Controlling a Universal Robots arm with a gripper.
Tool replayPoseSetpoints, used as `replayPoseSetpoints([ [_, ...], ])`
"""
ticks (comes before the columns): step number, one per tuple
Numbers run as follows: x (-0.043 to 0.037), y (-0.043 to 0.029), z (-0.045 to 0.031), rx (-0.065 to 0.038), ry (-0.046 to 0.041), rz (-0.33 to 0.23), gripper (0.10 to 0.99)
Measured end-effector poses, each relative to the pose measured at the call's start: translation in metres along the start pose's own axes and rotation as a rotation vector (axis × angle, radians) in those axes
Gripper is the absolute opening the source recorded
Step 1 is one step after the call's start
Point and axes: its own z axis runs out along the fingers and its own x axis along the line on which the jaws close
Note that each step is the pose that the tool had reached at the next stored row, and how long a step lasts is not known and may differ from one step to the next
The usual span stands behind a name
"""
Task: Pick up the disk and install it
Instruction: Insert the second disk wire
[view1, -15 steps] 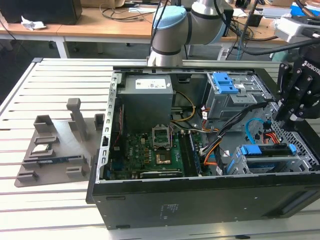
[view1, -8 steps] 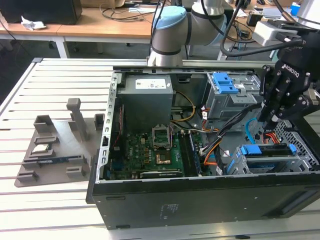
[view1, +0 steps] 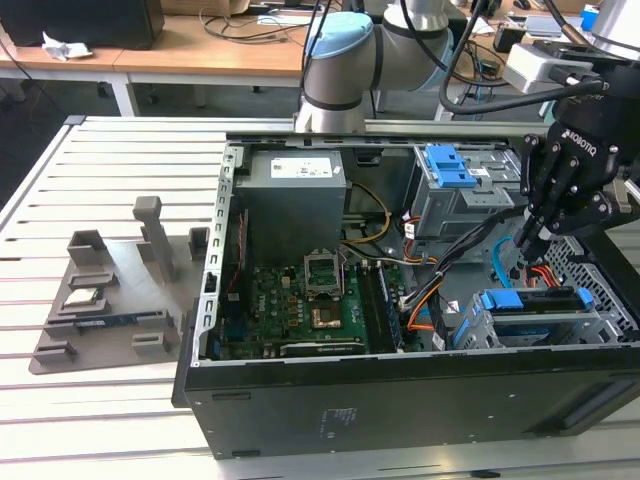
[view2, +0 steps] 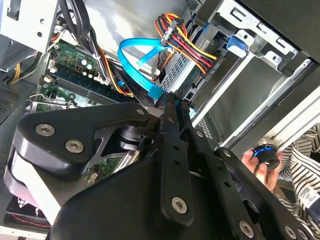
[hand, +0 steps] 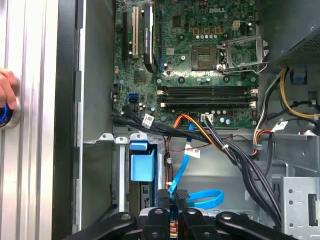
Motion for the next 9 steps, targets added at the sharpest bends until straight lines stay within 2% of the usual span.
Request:
replayPoseSetpoints([
  [2,0.0013,0.0000,0.0002,0.000,0.0001,0.000,0.161],
  [4,0.0086,-0.0001,0.0017,0.000,0.0017,0.000,0.161],
  [5,0.0125,-0.0002,0.0044,0.000,0.0018,0.000,0.161],
  [9,0.0165,-0.0034,0.0153,0.000,0.0019,0.000,0.161],
])
